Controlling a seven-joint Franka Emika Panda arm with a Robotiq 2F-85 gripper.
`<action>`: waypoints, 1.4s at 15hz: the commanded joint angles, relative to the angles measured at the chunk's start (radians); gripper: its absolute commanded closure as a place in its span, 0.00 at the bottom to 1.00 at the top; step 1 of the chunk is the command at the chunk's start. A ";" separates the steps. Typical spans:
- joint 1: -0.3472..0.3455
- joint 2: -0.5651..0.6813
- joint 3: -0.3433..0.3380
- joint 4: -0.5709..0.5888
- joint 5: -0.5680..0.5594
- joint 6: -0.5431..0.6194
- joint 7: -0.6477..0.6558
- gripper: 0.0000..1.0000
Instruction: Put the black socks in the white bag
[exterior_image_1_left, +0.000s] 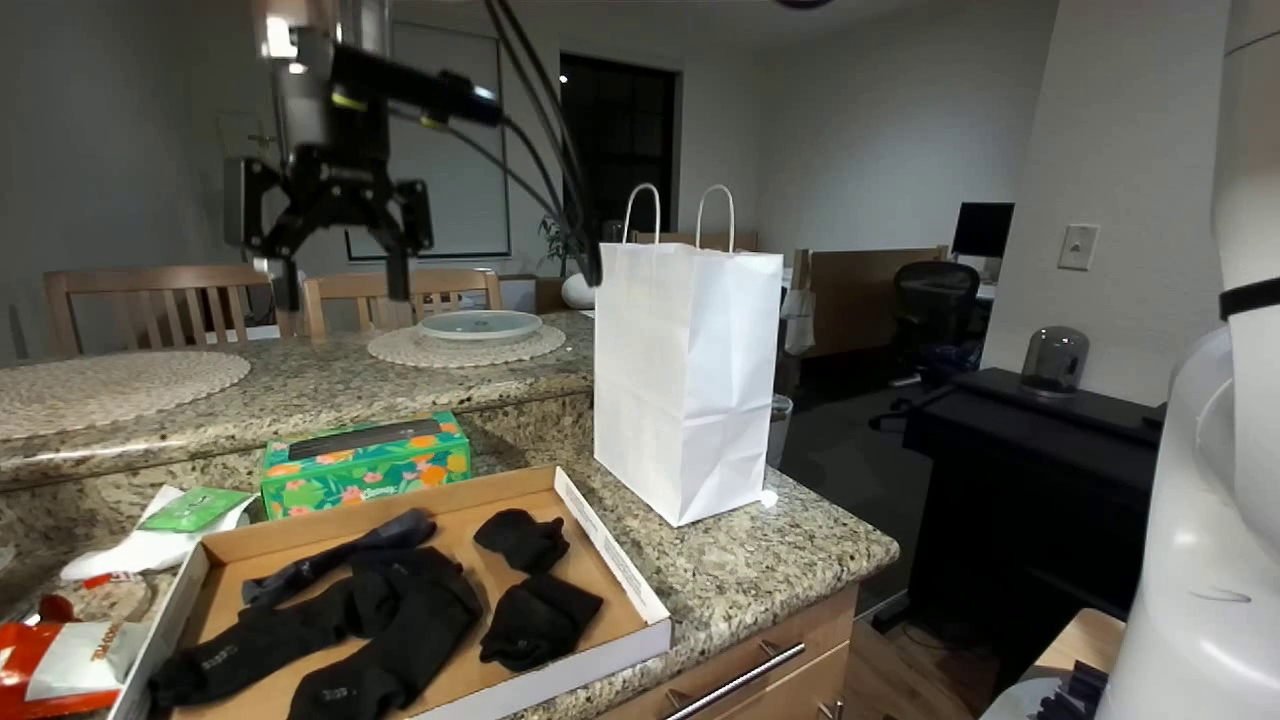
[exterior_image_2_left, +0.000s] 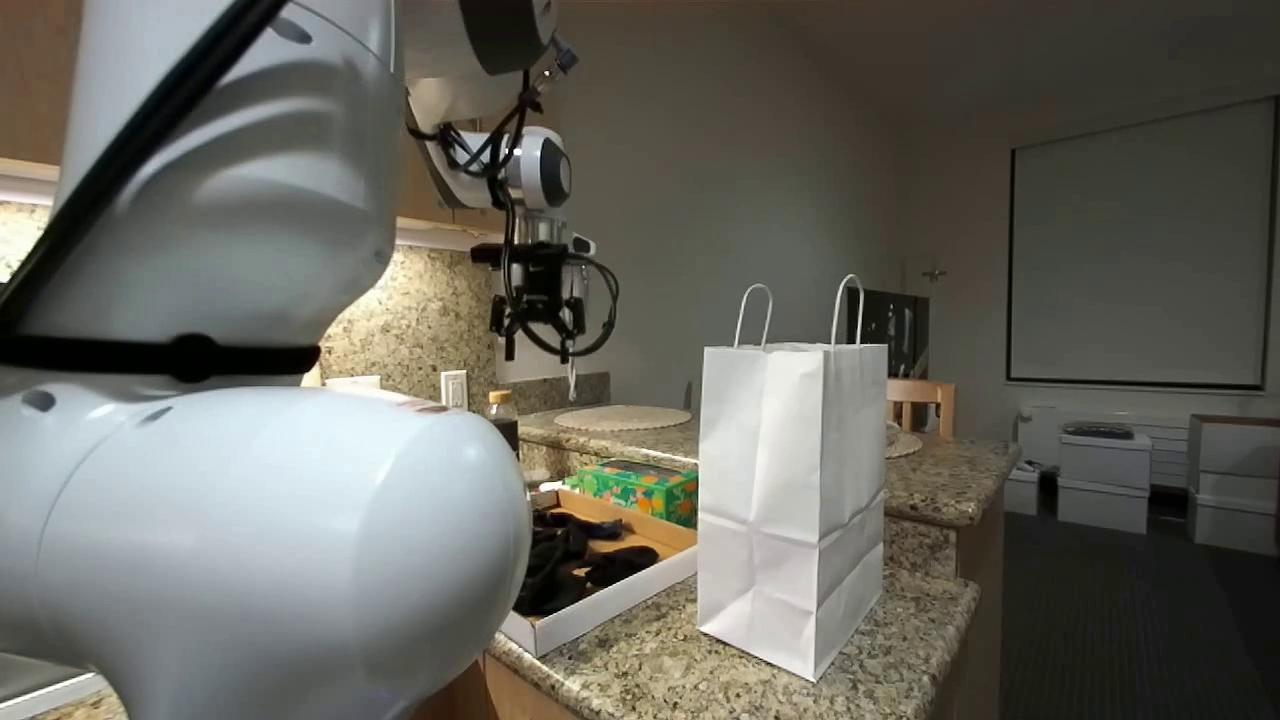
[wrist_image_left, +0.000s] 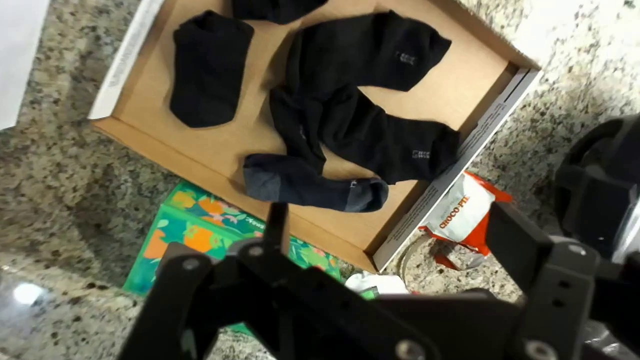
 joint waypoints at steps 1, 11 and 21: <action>0.018 0.131 0.000 -0.052 0.002 0.190 0.155 0.00; 0.096 0.349 -0.083 -0.115 0.025 0.392 0.417 0.00; 0.089 0.408 -0.077 -0.154 0.080 0.386 0.436 0.26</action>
